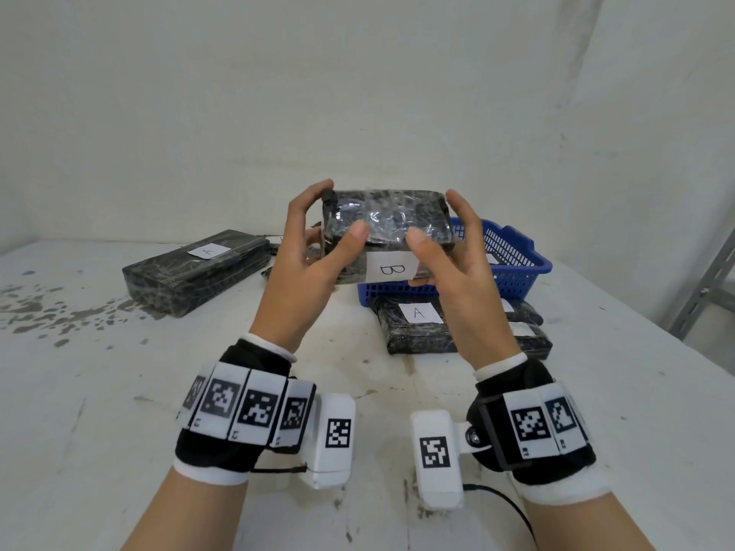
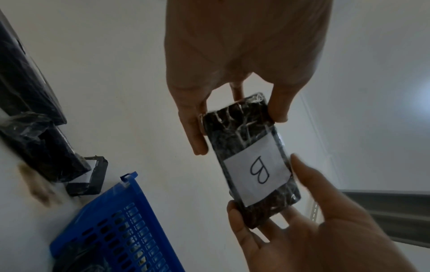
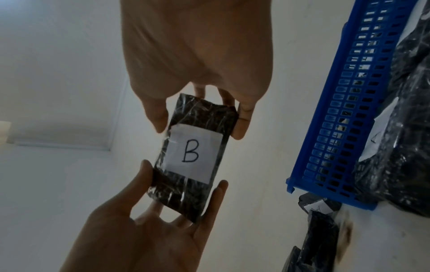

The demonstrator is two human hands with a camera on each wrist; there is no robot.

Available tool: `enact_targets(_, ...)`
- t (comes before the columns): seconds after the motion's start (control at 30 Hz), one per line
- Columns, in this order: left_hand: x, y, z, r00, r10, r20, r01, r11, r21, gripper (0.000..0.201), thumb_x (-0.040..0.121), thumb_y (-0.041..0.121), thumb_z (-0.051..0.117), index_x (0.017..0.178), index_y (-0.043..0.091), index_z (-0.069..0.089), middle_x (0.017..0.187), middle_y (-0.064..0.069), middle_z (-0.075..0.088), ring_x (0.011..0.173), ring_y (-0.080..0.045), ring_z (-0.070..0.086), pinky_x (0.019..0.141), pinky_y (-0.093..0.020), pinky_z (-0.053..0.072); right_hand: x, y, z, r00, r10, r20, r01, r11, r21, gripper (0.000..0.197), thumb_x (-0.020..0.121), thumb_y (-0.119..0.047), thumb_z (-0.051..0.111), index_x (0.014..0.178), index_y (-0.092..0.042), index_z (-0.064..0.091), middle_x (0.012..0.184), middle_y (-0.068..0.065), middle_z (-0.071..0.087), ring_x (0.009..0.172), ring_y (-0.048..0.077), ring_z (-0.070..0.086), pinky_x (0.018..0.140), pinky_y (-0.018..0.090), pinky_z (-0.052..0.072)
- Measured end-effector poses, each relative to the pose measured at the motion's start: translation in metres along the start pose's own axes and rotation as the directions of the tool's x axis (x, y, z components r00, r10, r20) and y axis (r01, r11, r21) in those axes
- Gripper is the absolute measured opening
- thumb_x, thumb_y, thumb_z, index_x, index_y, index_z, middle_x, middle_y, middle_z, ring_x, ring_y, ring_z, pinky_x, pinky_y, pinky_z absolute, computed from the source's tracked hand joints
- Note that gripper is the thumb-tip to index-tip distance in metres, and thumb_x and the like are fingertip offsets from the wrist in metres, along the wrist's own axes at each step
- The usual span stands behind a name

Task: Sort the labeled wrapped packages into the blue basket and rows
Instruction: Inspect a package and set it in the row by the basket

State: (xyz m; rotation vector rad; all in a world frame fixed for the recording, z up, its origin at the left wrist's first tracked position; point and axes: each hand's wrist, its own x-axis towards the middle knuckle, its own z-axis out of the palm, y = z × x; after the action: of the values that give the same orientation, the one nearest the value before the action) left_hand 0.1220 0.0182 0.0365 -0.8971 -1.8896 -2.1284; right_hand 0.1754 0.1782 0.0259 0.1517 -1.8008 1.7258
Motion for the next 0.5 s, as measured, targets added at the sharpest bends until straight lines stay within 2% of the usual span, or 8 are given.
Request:
enact_targets(0.07,0.0013,-0.0001,0.0008,0.999,-0.05,0.018,0.051,0.997,-0.05,0.054,0.085,0.045,0.068,0.133,0.043,0.044,0.11,-0.002,0.065,0.104,-0.021,0.065,0.088,-0.04,0.055,0.0019,0.0016,-0.0014,1.0,0.027,-0.009,-0.027,0.999,-0.039,0.073,0.077,-0.055,0.074,0.143,-0.044,0.044,0.141,0.002,0.057,0.124,0.019,0.061,0.105,0.048,0.05)
enact_targets(0.17,0.0025,0.0026,0.0019,0.989,-0.143,0.038,0.148,0.973,-0.176,0.042,0.093,0.027,0.061,0.133,0.02,0.051,0.099,0.0,0.065,0.089,-0.015,0.069,0.068,-0.028,0.056,0.0037,0.0036,-0.0035,0.999,0.048,-0.018,-0.048,0.998,-0.043,0.075,0.072,-0.062,0.074,0.14,-0.048,0.046,0.143,0.003,0.056,0.124,0.02,0.06,0.104,0.048,0.05)
enact_targets(0.2,0.0031,0.0026,0.0015,0.988,-0.148,0.038,0.152,0.972,-0.179,0.04,0.093,0.025,0.06,0.132,0.017,0.052,0.098,0.001,0.065,0.087,-0.013,0.068,0.068,-0.026,0.055,0.0043,0.0044,-0.0042,0.999,0.05,-0.021,-0.051,0.998,-0.045,0.074,0.072,-0.064,0.074,0.138,-0.05,0.045,0.142,0.002,0.057,0.124,0.021,0.06,0.105,0.049,0.049)
enact_targets(0.27,0.0038,0.0014,0.0007,0.99,-0.139,0.023,0.141,0.98,-0.142,0.047,0.089,0.036,0.066,0.132,0.022,0.053,0.107,0.0,0.066,0.1,-0.014,0.066,0.081,-0.033,0.055,0.0048,0.0056,-0.0046,0.999,0.051,-0.017,-0.052,0.996,-0.071,0.071,0.072,-0.065,0.074,0.136,-0.054,0.044,0.141,-0.002,0.058,0.127,0.023,0.057,0.107,0.049,0.047)
enact_targets(0.33,0.0026,0.0001,0.001,0.992,-0.122,0.024,0.124,0.988,-0.095,0.062,0.077,0.052,0.07,0.132,0.031,0.052,0.121,-0.005,0.065,0.116,-0.02,0.061,0.095,-0.041,0.051,0.0038,0.005,-0.0038,0.999,0.033,-0.005,-0.033,0.996,-0.084,0.073,0.074,-0.065,0.074,0.138,-0.053,0.043,0.143,-0.005,0.056,0.132,0.021,0.053,0.108,0.05,0.045)
enact_targets(0.4,0.0012,0.0008,0.0014,0.995,-0.092,0.03,0.094,0.992,-0.085,0.063,0.077,0.05,0.069,0.135,0.032,0.05,0.122,-0.006,0.065,0.114,-0.022,0.062,0.094,-0.04,0.051,0.003,0.0052,-0.0028,1.0,0.015,-0.014,-0.017,0.996,-0.091,0.078,0.073,-0.065,0.074,0.142,-0.047,0.041,0.143,-0.009,0.056,0.132,0.018,0.053,0.108,0.052,0.046)
enact_targets(0.5,-0.0003,0.0015,0.0031,0.998,-0.05,0.034,0.052,0.998,-0.037,0.055,0.086,0.04,0.067,0.137,0.031,0.047,0.117,0.001,0.067,0.107,-0.015,0.065,0.093,-0.043,0.054,0.0003,0.0048,0.0001,1.0,0.009,-0.018,-0.012,0.992,-0.122,0.086,0.07,-0.066,0.076,0.144,-0.041,0.04,0.14,-0.013,0.057,0.129,0.014,0.056,0.105,0.053,0.048)
